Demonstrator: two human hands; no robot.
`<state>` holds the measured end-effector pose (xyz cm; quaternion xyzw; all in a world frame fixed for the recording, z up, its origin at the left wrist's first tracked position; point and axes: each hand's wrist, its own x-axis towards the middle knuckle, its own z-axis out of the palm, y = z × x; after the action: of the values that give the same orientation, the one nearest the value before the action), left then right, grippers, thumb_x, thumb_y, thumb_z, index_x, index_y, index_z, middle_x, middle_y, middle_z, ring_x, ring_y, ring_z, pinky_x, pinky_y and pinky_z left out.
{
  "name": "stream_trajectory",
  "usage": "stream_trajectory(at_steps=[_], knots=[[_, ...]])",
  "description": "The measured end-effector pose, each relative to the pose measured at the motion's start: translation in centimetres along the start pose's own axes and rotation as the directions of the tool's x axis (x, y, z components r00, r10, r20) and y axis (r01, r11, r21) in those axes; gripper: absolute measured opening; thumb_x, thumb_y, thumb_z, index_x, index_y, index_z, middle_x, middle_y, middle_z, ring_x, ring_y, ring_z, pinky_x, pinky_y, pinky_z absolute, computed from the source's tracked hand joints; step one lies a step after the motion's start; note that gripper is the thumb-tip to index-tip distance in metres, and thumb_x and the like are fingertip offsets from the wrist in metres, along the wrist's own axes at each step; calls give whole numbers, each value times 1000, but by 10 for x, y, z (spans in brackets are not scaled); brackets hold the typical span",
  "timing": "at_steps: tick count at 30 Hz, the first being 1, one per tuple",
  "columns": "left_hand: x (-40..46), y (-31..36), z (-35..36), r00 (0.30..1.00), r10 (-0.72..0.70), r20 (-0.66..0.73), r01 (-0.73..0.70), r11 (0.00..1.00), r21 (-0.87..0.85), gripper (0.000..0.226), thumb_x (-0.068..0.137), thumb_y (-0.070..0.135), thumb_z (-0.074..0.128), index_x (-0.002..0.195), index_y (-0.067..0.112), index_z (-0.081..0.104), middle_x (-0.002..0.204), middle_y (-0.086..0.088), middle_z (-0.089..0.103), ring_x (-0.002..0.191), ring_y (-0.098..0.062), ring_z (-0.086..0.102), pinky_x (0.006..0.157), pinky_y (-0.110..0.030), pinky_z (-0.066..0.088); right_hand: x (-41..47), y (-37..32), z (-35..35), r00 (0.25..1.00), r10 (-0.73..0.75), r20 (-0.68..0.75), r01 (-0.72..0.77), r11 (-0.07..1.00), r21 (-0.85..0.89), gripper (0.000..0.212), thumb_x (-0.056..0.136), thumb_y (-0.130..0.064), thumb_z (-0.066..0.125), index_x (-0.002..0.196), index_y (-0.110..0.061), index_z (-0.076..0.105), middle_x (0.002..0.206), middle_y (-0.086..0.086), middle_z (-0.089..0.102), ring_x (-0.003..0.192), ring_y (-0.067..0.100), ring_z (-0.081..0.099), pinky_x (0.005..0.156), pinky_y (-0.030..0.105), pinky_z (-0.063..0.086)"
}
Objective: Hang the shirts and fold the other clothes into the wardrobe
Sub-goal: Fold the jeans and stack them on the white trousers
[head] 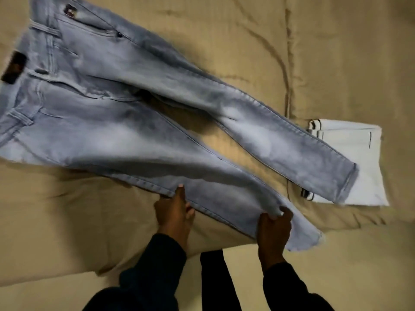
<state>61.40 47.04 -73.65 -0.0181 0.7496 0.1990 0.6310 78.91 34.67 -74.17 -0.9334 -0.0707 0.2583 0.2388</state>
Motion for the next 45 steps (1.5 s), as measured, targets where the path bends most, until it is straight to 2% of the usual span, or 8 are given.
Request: stream_trajectory(at_steps=[7,16,21,25,28,32,39,45], knots=[[1,-64,5,992,96,77,-103,990,93,44,98,44,59,133,18,60,121,-10,69,105,-31,67,68,-33,57,52,18,-9,933,-310,182,347,909,-230,29,92,-13,64,120,-9,60,107,15,64,100,35,60,80,40,47],[-17,-45,7,730,505,-461,-293,841,455,32,92,21,61,111,-4,55,116,-26,57,101,-42,59,82,-34,43,50,-29,-17,891,-431,143,454,847,-275,27,89,-9,54,114,-5,60,101,18,63,96,38,60,80,46,51],[1,45,40,517,851,-91,-753,502,426,10,97,4,56,101,13,58,102,-13,64,96,-33,61,82,-31,45,82,-124,5,764,-633,124,645,751,-140,22,94,-9,54,113,-4,62,107,18,61,99,36,59,86,42,46],[45,161,64,253,919,304,-840,53,540,32,97,4,54,129,10,56,111,-17,65,101,-34,62,84,-25,43,134,-182,11,870,-441,219,491,809,-323,40,96,-10,52,136,-12,50,127,24,54,112,42,56,88,42,44],[59,234,82,390,665,637,-704,-230,671,71,94,10,58,155,33,31,101,-14,69,89,-33,67,76,-42,56,167,-187,8,916,-182,358,352,790,-502,38,96,-27,57,131,-15,51,125,25,61,113,43,58,82,39,42],[48,276,104,623,479,618,-713,24,701,50,98,24,49,147,30,43,84,-14,74,64,-27,72,60,-37,60,177,-181,-3,935,-194,297,323,811,-488,18,96,-32,60,100,-14,62,88,12,69,83,33,62,69,33,40],[69,314,121,455,483,748,-591,-464,659,22,90,39,71,108,30,63,78,4,66,69,-25,69,60,-31,49,186,-211,-10,952,-307,16,293,890,-350,14,94,-27,59,98,-13,57,87,22,68,89,42,63,74,41,43],[87,338,132,50,597,801,-496,-682,538,12,97,26,58,104,17,60,73,-15,56,67,-41,60,50,-31,24,244,-298,7,829,-542,-134,445,787,-427,25,96,-23,50,113,-5,56,103,36,64,104,52,56,91,51,42]])
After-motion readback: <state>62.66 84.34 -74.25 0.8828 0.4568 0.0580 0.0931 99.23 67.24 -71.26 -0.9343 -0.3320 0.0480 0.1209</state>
